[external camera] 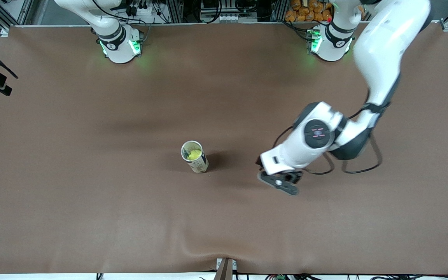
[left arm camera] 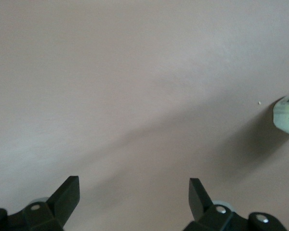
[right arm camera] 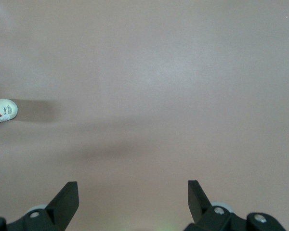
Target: Insert tennis ball vertically with right arm
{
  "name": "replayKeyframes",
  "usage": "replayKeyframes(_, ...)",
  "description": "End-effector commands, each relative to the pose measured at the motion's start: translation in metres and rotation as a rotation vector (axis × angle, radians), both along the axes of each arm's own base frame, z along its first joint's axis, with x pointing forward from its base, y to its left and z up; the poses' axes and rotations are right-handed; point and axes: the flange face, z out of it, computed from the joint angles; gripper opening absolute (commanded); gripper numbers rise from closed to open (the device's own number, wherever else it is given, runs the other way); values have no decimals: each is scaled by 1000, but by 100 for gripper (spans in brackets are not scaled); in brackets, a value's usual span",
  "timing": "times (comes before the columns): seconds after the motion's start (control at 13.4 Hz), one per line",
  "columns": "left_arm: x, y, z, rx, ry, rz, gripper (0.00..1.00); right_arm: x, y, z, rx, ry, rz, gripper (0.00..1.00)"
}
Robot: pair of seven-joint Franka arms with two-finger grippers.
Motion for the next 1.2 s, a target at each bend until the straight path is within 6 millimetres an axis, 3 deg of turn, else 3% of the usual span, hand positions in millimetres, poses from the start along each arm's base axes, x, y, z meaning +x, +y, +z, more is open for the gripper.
replayKeyframes(0.0,-11,31,62,56,11,56,100,-1,-4,4,7,-7,3,100)
replayKeyframes(0.22,-16,97,127,94,36,145,100,-1,-5,4,8,-7,1,100)
replayKeyframes(0.37,-29,112,174,119,-26,177,100,-1,-5,4,9,-9,1,100)
replayKeyframes(0.6,-54,158,227,230,-28,267,100,-1,-4,4,22,-10,1,100)
replayKeyframes(0.9,-95,225,273,171,71,394,100,0,-5,4,20,-13,1,100)
replayKeyframes(1.12,-124,261,285,111,92,447,100,0,-6,4,21,-11,0,100)
